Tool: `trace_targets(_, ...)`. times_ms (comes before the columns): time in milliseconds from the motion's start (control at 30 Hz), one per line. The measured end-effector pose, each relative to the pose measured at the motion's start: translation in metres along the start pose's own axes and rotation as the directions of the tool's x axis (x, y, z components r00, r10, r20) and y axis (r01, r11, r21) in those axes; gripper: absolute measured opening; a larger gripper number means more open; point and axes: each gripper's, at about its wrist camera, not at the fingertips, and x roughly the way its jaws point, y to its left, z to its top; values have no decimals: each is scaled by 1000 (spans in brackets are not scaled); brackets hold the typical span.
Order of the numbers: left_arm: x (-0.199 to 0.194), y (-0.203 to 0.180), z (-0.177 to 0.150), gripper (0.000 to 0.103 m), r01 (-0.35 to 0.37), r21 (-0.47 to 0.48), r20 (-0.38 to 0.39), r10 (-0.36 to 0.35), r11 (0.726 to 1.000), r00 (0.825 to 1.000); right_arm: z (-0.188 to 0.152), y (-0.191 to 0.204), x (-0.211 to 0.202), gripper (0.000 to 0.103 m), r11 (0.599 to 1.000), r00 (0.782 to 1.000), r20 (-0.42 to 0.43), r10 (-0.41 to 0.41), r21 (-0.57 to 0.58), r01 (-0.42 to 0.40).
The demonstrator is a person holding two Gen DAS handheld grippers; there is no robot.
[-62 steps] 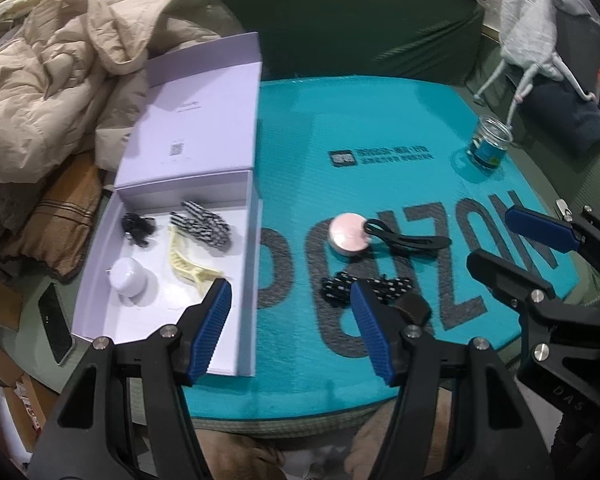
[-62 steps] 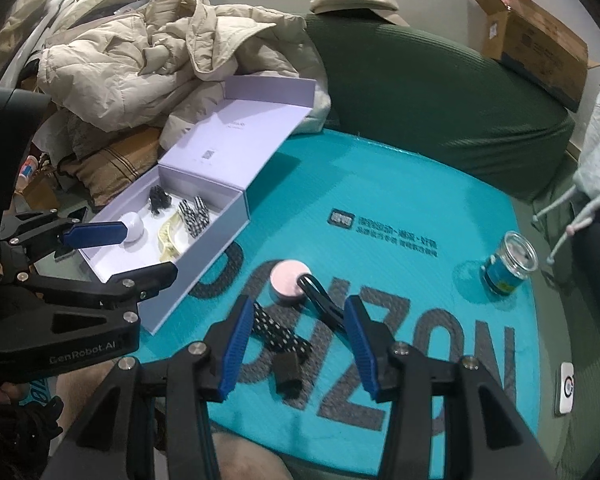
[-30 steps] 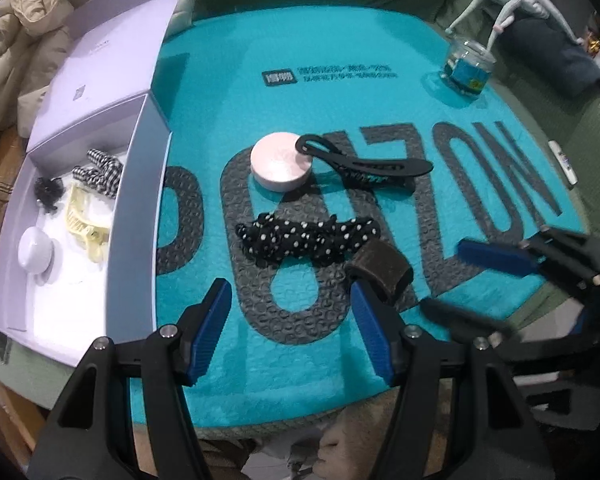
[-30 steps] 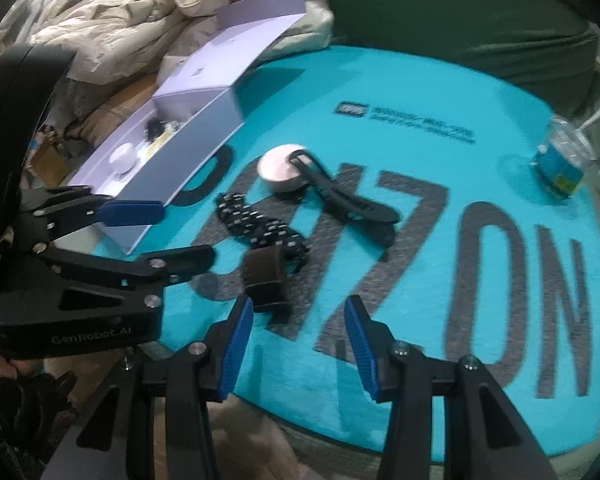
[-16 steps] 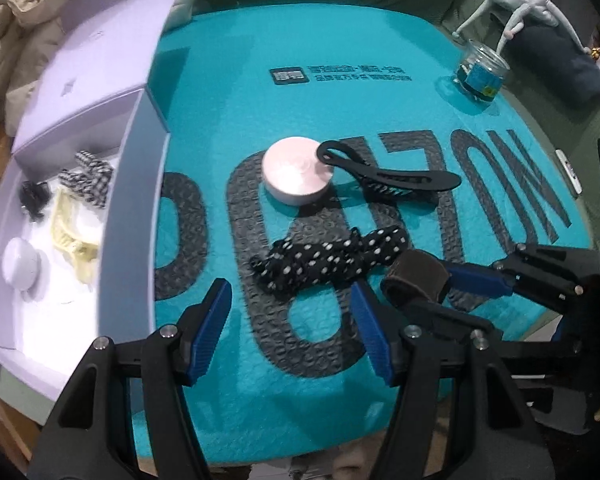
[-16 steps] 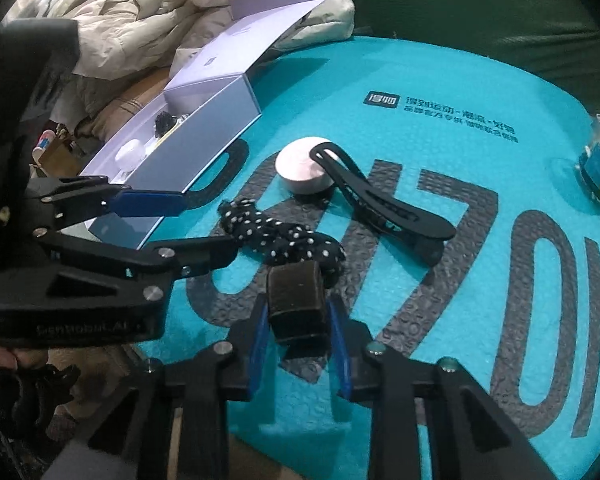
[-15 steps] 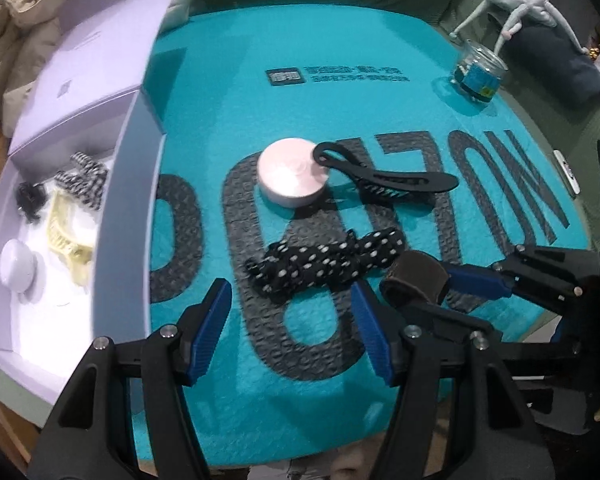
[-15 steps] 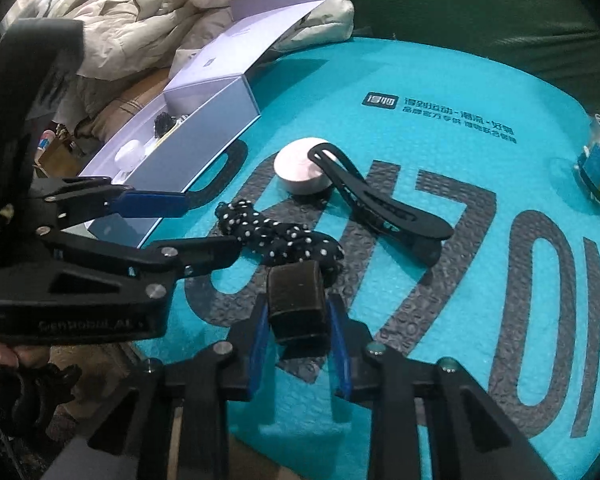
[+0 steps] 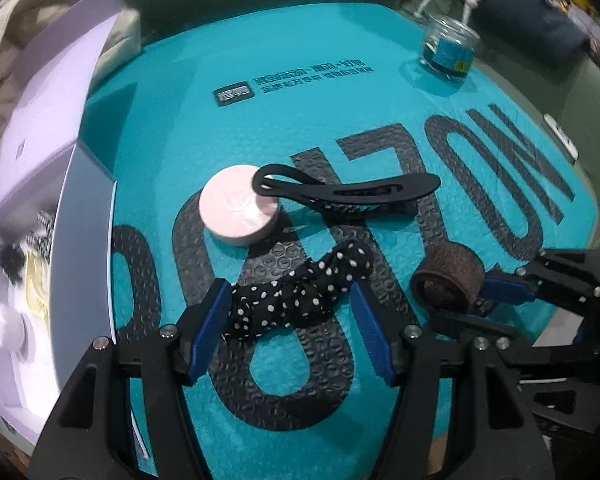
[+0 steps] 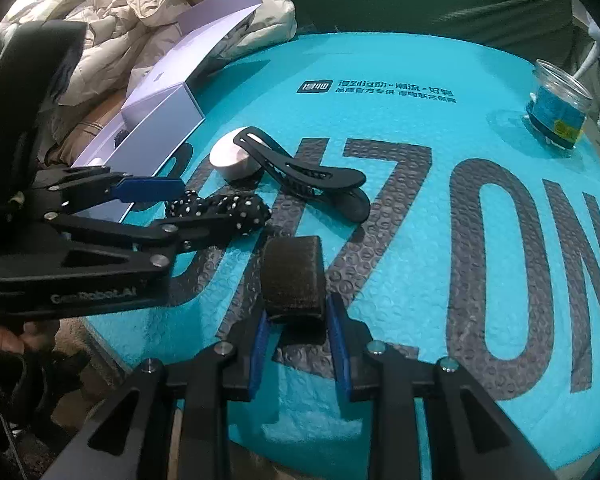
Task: Organize objects
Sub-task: 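Grasp the polka-dot scrunchie with left tool while right tool grasps brown velvet band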
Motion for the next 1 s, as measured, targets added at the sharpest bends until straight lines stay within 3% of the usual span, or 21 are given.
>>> trace_targets(133,4,-3,0,61,-16,23,3,16,1000,1000,0,-3,-1,28,1000,1000,13,3,23,-4)
trace_targets(333,8,-1,5,61,55,-11,-10,-55,998,998,1,-5,-2,28,999,1000,22,10,43,-11)
trace_targets(433,17,-4,6,61,38,-18,-34,-39,999,999,0,-7,-2,29,999,999,30,14,49,-15)
trace_targets(600,19,1,4,61,49,-79,-9,-50,996,999,-1,-7,-3,36,999,999,41,10,42,-11)
trace_targets(667,19,2,3,57,51,-91,-4,-52,995,999,-1,-8,-4,42,999,999,51,-2,46,0)
trace_targets(833,16,3,-1,34,56,-91,-7,-57,994,998,-1,-9,-4,46,999,997,74,0,54,-4)
trace_targets(1000,9,14,-6,28,77,-160,-60,-88,984,994,1,-9,-2,53,997,993,107,40,65,-47)
